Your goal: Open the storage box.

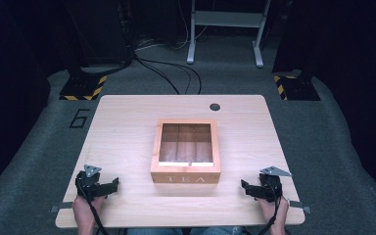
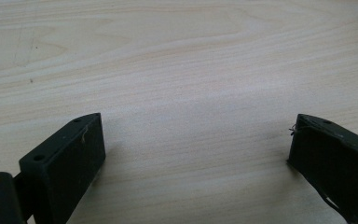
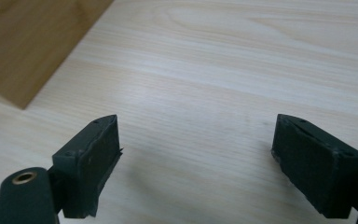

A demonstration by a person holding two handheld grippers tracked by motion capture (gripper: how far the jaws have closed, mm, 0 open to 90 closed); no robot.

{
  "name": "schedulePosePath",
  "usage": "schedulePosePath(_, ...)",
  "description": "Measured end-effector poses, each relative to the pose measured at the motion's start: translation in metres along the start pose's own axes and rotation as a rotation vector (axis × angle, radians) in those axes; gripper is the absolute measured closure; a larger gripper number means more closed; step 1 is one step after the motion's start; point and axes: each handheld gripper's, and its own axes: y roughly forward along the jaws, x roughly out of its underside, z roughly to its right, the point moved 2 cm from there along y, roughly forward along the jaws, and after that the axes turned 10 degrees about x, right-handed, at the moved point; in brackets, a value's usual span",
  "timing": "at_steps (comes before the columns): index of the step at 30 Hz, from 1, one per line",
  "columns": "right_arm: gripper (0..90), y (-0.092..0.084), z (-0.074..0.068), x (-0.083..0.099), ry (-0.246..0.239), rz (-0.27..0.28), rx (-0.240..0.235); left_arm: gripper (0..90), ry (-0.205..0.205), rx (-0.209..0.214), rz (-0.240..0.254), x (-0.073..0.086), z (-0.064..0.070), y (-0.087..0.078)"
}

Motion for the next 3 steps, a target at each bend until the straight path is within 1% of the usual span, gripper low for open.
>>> schedulePosePath(2,14.5,0.0014,0.0015,-0.0001,-0.022,0.005,0.021,3.3,0.000,0.000,0.000,0.0000,0.0000,0.0000)
schedulePosePath(3,14.4,0.0027,0.0006,0.0000,-0.032,0.007,0.050,3.3,0.000,0.000,0.000,0.0000,0.0000,0.0000)
